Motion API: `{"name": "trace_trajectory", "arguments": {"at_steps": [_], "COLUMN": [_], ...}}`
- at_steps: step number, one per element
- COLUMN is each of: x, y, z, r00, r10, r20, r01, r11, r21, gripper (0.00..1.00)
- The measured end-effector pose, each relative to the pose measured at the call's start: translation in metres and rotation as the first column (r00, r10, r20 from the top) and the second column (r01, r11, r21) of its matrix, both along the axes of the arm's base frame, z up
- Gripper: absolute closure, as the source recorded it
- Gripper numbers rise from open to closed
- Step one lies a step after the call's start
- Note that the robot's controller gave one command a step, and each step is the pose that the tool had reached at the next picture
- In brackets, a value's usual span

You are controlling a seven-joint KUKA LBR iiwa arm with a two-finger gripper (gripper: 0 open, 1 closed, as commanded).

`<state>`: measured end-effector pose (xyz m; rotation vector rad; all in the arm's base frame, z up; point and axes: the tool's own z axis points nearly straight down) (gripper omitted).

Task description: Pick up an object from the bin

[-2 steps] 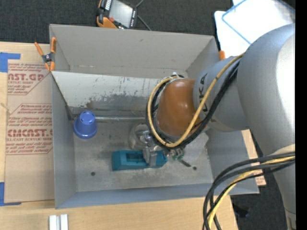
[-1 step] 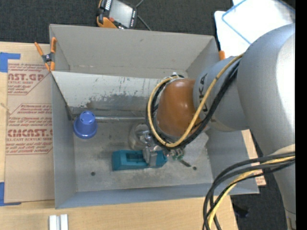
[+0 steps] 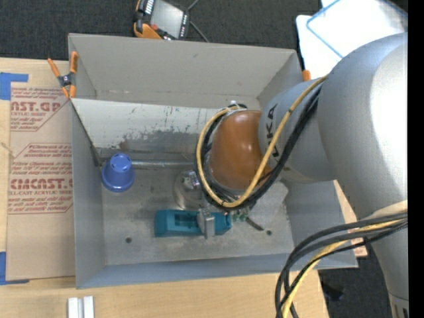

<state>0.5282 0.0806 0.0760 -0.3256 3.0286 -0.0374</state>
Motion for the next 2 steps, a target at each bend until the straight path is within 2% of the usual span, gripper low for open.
{"name": "trace_trajectory", "arguments": {"at_steps": [1,2], "x": [0.0,-0.011], "y": [0.0,0.008], "z": [0.0,0.0], "r00": [1.0,0.884], "r10": [0.001,0.468], "r20": [0.0,-0.008], "r01": [-0.001,-0.468], "r11": [1.0,0.882], "r21": [-0.001,-0.05], "gripper": [0.0,1.0]}}
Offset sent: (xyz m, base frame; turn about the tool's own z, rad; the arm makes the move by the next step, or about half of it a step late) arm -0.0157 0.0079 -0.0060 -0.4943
